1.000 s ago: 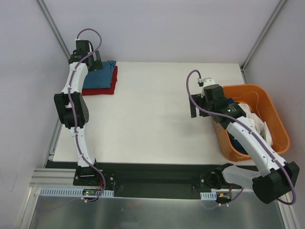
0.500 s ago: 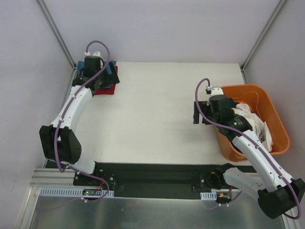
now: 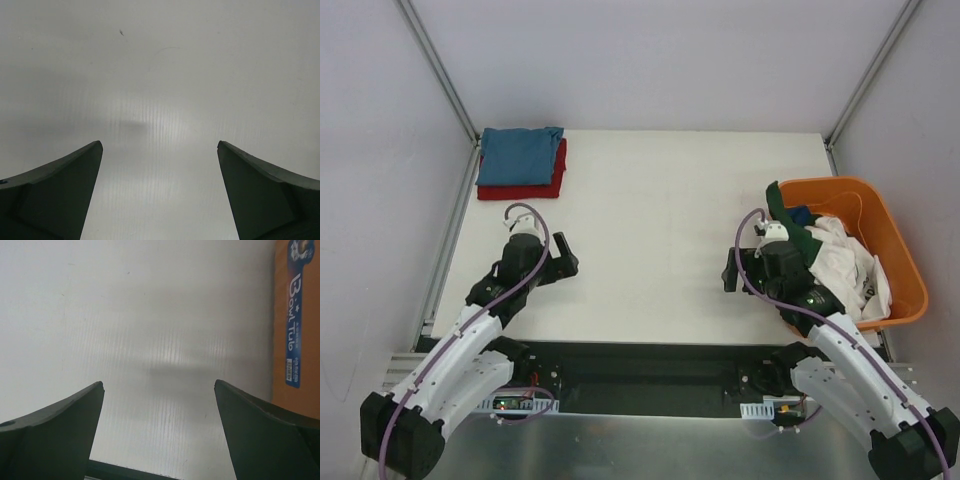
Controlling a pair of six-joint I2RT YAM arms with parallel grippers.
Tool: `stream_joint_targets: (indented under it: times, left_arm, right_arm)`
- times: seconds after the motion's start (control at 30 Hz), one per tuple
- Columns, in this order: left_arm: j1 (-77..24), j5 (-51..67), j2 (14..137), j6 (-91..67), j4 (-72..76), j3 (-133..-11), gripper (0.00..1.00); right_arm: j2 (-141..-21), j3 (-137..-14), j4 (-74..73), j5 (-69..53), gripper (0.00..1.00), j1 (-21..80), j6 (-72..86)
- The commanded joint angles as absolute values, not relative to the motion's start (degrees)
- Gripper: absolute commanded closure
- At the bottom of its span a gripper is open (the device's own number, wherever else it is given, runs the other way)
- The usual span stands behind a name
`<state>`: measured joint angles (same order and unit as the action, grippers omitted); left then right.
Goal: Fold and stack the t-shirts
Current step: Put the neatly folded tshirt into the corner of the board with the left arm
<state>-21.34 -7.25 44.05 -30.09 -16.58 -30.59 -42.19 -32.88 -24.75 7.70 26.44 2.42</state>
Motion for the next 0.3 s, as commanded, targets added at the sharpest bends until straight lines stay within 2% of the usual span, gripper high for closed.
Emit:
stream_joint_targets:
  times: [0.0,0.27]
  left_arm:
    - [-21.6,-11.5,37.9,-31.9,-13.3,-29.0,0.01]
    - [-21.6,-14.4,36.4,-30.6,-13.6,-29.5,0.01]
  right_arm:
    - [-37.4,-30.1,-17.1,6.0,0.04,26.4,4.7]
    - [-34.6,-30.1,-17.6,8.6,0.04,26.5,2.9]
